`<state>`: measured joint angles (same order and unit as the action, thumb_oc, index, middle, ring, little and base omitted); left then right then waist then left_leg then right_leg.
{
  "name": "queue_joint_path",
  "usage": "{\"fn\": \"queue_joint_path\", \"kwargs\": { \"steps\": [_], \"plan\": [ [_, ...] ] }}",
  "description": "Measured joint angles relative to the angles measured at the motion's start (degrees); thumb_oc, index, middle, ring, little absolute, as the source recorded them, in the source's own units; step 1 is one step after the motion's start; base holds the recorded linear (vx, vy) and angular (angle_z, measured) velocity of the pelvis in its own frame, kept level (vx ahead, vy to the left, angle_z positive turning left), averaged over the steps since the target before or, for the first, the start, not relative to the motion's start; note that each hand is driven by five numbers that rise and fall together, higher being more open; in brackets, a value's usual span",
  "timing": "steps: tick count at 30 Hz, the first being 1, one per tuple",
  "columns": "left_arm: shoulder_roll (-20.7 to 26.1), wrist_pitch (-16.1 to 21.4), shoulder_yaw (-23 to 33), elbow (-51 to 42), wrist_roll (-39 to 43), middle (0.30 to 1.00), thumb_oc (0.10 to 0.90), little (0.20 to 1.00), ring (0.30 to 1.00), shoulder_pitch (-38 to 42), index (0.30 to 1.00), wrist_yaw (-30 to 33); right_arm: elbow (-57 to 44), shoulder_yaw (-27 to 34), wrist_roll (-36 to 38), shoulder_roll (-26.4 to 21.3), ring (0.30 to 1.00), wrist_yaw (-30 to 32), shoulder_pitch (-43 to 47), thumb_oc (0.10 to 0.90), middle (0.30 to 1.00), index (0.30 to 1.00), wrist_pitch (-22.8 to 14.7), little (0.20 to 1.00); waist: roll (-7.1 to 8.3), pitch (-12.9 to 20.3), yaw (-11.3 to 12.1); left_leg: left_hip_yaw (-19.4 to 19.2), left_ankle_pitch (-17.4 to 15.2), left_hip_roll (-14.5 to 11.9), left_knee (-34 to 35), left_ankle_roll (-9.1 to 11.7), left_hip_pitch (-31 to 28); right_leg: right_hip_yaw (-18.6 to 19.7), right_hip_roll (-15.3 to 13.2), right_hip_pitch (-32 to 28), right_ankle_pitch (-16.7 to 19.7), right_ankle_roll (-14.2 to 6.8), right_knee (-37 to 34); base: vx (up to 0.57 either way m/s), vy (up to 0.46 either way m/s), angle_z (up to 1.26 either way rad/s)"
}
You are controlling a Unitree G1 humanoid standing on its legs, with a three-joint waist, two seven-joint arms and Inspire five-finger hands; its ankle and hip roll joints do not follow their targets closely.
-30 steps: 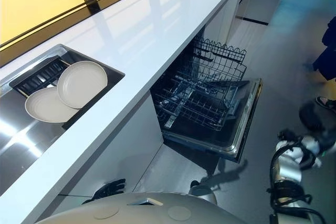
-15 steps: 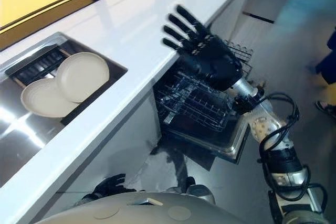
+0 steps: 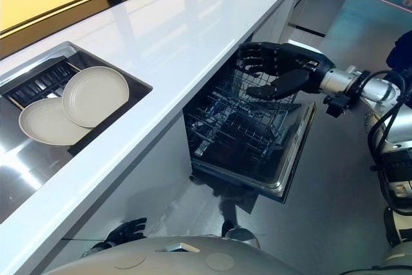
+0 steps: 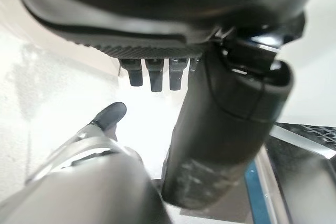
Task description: Pick up plates and place into dishwasher.
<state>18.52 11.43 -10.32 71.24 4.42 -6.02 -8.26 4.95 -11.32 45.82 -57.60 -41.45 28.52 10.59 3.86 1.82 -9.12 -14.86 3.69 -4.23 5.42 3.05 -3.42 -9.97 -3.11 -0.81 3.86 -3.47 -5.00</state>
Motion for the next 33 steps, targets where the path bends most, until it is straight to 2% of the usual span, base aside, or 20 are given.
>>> {"fn": "queue_joint_path", "kwargs": {
  "steps": [3,4,5,6,7,8,9,10,11,12,14,15,18,22,28,33],
  "plan": [
    [-0.3,0.1,-0.1,0.2,0.0,0.900,0.800,0.900,0.900,0.3,0.900,-0.1,-0.6,0.0,9.2,1.4,0.900,4.0,0.2,0.800,0.900,0.900,-1.9,0.900,-0.04,-0.1,0.9,0.7,0.0,-0.1,0.0,0.0,-0.3,-0.1,0.1,-0.7,0.2,0.3,-0.1,0.05,0.000,0.14],
    [-0.3,0.1,-0.3,0.5,0.0,0.900,0.800,0.900,0.900,0.3,0.900,-0.1,-0.7,0.3,15.5,4.3,0.900,11.2,0.3,0.800,0.900,0.900,-6.1,0.900,-0.04,-0.2,1.3,1.1,0.1,0.0,0.0,0.0,-0.2,-0.2,0.0,-0.8,0.1,0.3,-0.1,0.05,0.005,0.07],
    [-0.3,0.3,-0.5,0.8,0.0,0.900,0.800,0.900,0.900,0.3,0.900,0.0,-0.8,1.6,17.4,7.2,0.900,15.4,0.3,0.800,0.900,0.900,-8.6,0.900,0.01,-0.4,1.5,1.2,0.1,0.0,0.0,0.0,-0.2,-0.2,-0.1,-0.8,0.2,0.3,-0.1,0.02,0.004,0.10],
    [-0.5,0.9,-0.7,1.7,0.1,0.900,0.800,0.900,0.900,0.5,0.900,0.1,-0.9,5.0,19.5,13.0,0.900,22.6,0.3,0.800,0.900,0.900,-13.0,0.900,-0.01,-0.7,1.7,1.3,0.2,0.2,0.0,-0.1,-0.2,-0.2,-0.2,-0.9,0.1,0.3,-0.1,0.01,0.019,0.12],
    [-0.8,1.5,-1.0,1.7,0.0,0.900,0.800,0.900,0.900,0.8,0.900,0.6,-1.6,9.7,17.5,19.4,0.900,30.4,0.2,0.800,0.900,0.900,-18.2,0.900,-0.19,-0.9,2.2,1.4,0.3,0.3,0.0,-0.2,-0.1,-0.2,-0.3,-1.0,0.1,0.3,-0.1,-0.01,0.035,0.21],
    [-1.6,1.6,-1.2,1.4,0.0,0.900,0.800,0.900,0.900,1.5,0.900,1.5,-2.8,15.2,9.2,25.8,0.900,38.5,0.1,0.800,0.900,0.900,-24.7,0.900,-0.57,-1.1,2.8,1.6,0.3,0.5,0.0,-0.3,-0.1,0.0,-0.5,-1.2,0.1,0.2,-0.1,-0.03,0.036,0.23],
    [-2.0,1.6,-1.2,1.3,0.0,0.900,0.800,0.900,0.900,1.5,0.900,1.8,-3.3,17.6,3.9,28.1,0.900,41.7,-0.3,0.800,0.900,0.900,-27.6,0.900,-0.78,-1.3,3.0,1.9,0.4,0.6,0.0,-0.4,-0.1,0.0,-0.6,-1.4,0.1,0.2,-0.1,-0.03,0.037,0.22],
    [-2.2,1.2,-1.0,0.8,0.0,0.900,0.800,0.900,0.900,1.4,0.900,2.0,-3.5,19.3,-6.7,28.3,0.900,45.1,-1.1,0.800,0.900,0.900,-30.4,0.900,-1.12,-1.6,3.0,2.2,0.4,0.8,-0.1,-0.4,-0.1,0.1,-0.7,-1.5,0.1,0.2,0.0,-0.03,0.016,0.11],
    [-2.1,0.5,-0.8,-0.1,0.0,0.900,0.800,0.900,0.900,1.4,0.900,1.8,-3.6,19.2,-13.6,25.2,0.900,45.7,-1.9,0.800,0.900,0.900,-30.7,0.900,-1.33,-2.0,2.8,2.2,0.4,0.9,0.0,-0.5,-0.1,0.3,-0.8,-1.5,0.1,0.2,-0.1,0.00,0.000,0.00],
    [-2.0,0.0,-0.3,-0.5,-0.1,0.900,0.800,0.900,0.900,1.4,0.900,1.3,-3.3,17.8,-18.7,18.5,0.900,44.4,-2.6,0.800,0.900,0.900,-29.1,0.900,-1.57,-2.5,2.7,2.3,0.5,1.0,0.0,-0.6,-0.1,0.4,-0.9,-1.5,0.1,0.2,-0.1,0.00,-0.010,-0.07],
    [-1.8,-0.1,0.2,-0.4,-0.1,0.900,0.800,0.900,0.900,1.0,0.900,1.1,-3.0,15.0,-22.4,8.3,0.900,40.6,-2.8,0.800,0.900,0.900,-26.2,0.900,-1.73,-2.7,1.6,2.3,0.4,1.0,0.0,-0.7,-0.1,0.4,-0.9,-1.5,0.1,0.2,-0.1,0.02,-0.014,-0.05],
    [-1.7,-0.1,0.2,-0.3,-0.1,0.900,0.800,0.900,0.900,1.0,0.900,1.0,-3.0,14.4,-22.3,5.6,0.900,39.4,-2.9,0.800,0.900,0.900,-24.5,0.900,-1.62,-2.8,0.9,2.2,0.4,1.0,0.0,-0.7,-0.2,0.5,-0.9,-1.5,0.1,0.2,-0.1,0.01,-0.020,-0.04],
    [-1.7,-0.1,0.2,-0.2,-0.1,0.900,0.800,0.900,0.900,0.9,0.900,1.0,-2.4,14.4,-20.5,4.5,0.900,39.4,-3.4,0.800,0.900,0.900,-22.3,0.900,-0.97,-3.1,0.1,1.2,0.1,0.6,0.0,-0.3,-0.4,1.4,-0.6,-1.4,-0.1,-0.2,0.0,-0.01,-0.015,-0.14],
    [-1.7,-0.1,0.1,-0.1,-0.1,0.900,0.800,0.900,0.900,1.2,0.900,1.1,-2.2,14.4,-18.3,4.9,0.900,38.3,-6.3,0.800,0.900,0.900,-21.5,0.900,-0.66,-3.0,-0.8,0.9,0.4,0.4,0.0,-0.4,-0.2,1.8,-0.3,-0.6,-0.1,-0.2,0.0,-0.03,-0.004,-0.10],
    [-1.7,-0.3,0.1,-0.1,0.0,0.900,0.800,0.900,0.900,2.1,0.900,1.1,-3.2,10.9,-17.1,4.9,0.900,34.1,-6.8,0.800,0.900,0.900,-20.2,0.900,-0.77,-2.9,-0.7,0.9,0.4,0.3,0.0,-0.3,-0.2,1.8,-0.2,-0.7,0.2,0.3,0.0,0.00,0.000,-0.01],
    [-1.7,-1.3,0.0,-0.2,-0.1,0.900,0.800,0.900,0.900,2.4,0.900,0.9,-6.1,7.3,-13.0,6.5,0.900,28.9,-5.0,0.800,0.900,0.900,-16.6,0.900,-0.67,-2.8,-0.3,0.9,0.4,0.3,0.0,-0.3,-0.1,1.6,-0.2,-0.8,0.2,0.3,0.1,-0.02,-0.031,0.01]
  ]
}}
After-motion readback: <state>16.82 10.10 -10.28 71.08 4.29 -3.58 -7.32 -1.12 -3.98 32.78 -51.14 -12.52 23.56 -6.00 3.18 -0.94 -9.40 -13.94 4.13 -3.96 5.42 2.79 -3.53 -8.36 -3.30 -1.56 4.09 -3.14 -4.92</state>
